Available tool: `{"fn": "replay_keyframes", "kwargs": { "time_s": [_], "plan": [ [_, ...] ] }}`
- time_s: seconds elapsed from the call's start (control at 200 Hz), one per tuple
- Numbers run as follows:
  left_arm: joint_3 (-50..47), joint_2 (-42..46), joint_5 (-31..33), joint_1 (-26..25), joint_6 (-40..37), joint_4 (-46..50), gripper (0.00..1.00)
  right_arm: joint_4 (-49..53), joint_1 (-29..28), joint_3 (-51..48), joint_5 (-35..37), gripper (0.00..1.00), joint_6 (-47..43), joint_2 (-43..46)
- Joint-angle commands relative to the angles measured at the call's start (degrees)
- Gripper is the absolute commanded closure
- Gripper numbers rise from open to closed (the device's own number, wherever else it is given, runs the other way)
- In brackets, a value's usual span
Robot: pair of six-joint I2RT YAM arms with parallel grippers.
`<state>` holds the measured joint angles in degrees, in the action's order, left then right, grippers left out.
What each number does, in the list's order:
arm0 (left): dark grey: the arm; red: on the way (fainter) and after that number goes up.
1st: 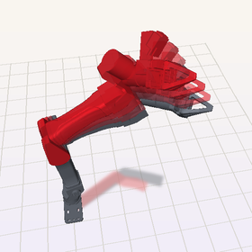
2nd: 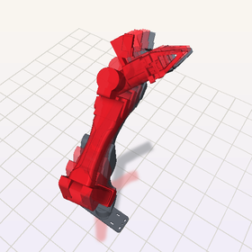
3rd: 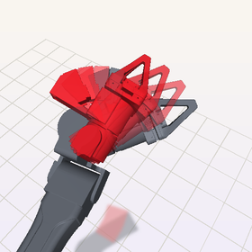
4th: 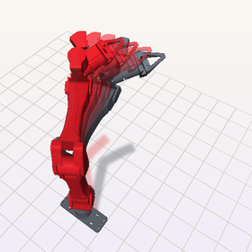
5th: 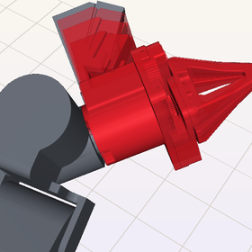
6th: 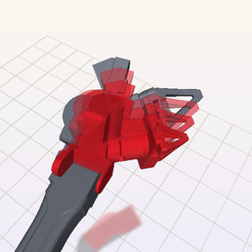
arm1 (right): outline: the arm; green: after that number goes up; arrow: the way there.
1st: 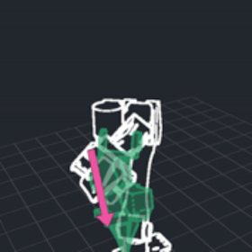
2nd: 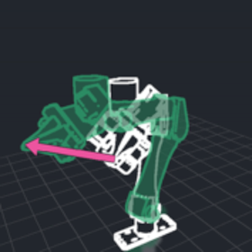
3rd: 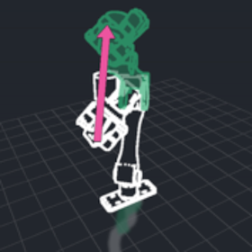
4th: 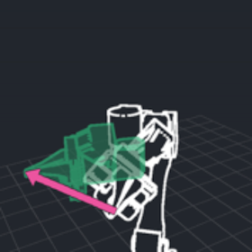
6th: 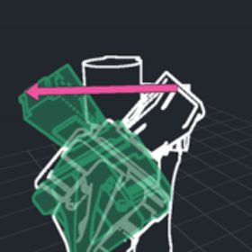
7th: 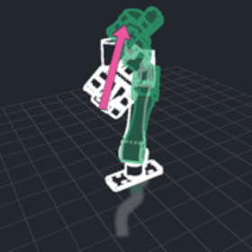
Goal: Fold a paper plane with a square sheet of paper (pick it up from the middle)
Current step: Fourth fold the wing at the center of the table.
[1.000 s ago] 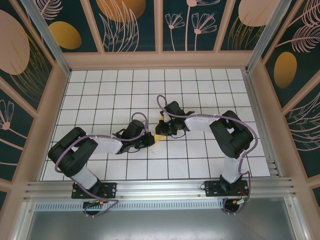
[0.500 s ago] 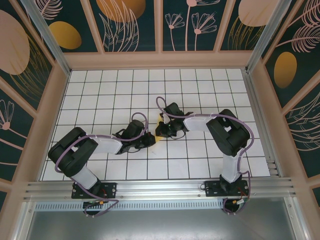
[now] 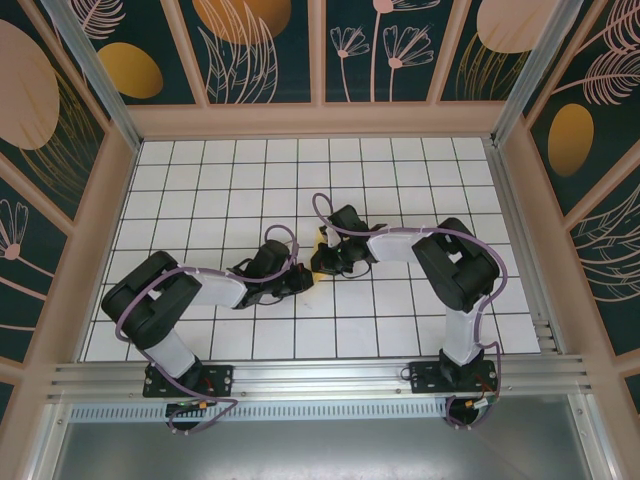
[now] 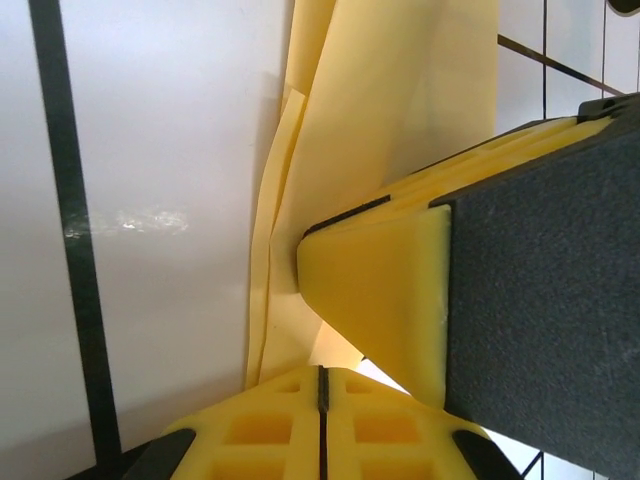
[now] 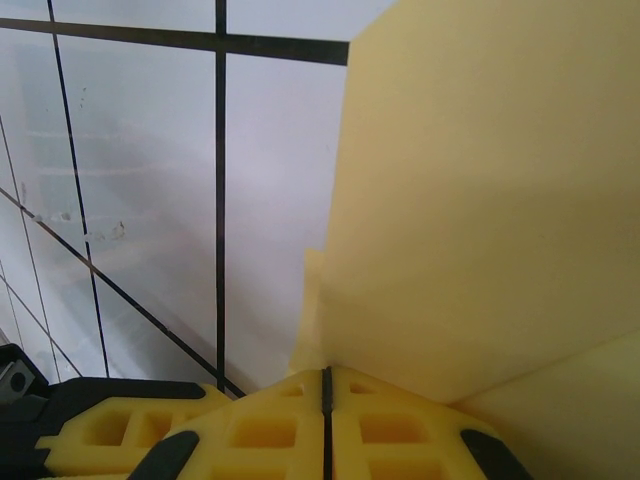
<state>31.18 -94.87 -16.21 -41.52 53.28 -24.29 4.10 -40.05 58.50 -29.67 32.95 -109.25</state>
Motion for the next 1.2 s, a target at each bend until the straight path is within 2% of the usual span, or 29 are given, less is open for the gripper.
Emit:
{"fn": "replay_keyframes", "kwargs": {
  "time_s": [0.0,0.2,0.42,0.726,1.196],
  "plan": [
    [-0.7,1.9,2.0,-0.1,-0.4,-0.1,0.90,0.5,0.2,-1.3,-0.3,0.92,-0.5,-1.8],
    [-1.7,5.1,4.0,0.0,-0.2,-2.2,0.90,0.3,0.2,-1.3,-0.2,0.92,-0.3,-2.1],
    [-1.2,0.5,0.9,0.0,0.4,-2.3,0.91,0.3,0.2,-1.3,-0.3,0.92,-0.3,-2.2],
    [-0.4,-0.8,4.9,-0.1,-0.5,5.2,0.95,0.5,0.7,-1.4,0.0,0.93,-0.9,-2.3],
    [-2.7,-0.8,3.3,0.0,-0.2,8.6,0.99,1.7,8.4,1.7,-0.3,0.93,-11.1,-3.6]
  ]
}}
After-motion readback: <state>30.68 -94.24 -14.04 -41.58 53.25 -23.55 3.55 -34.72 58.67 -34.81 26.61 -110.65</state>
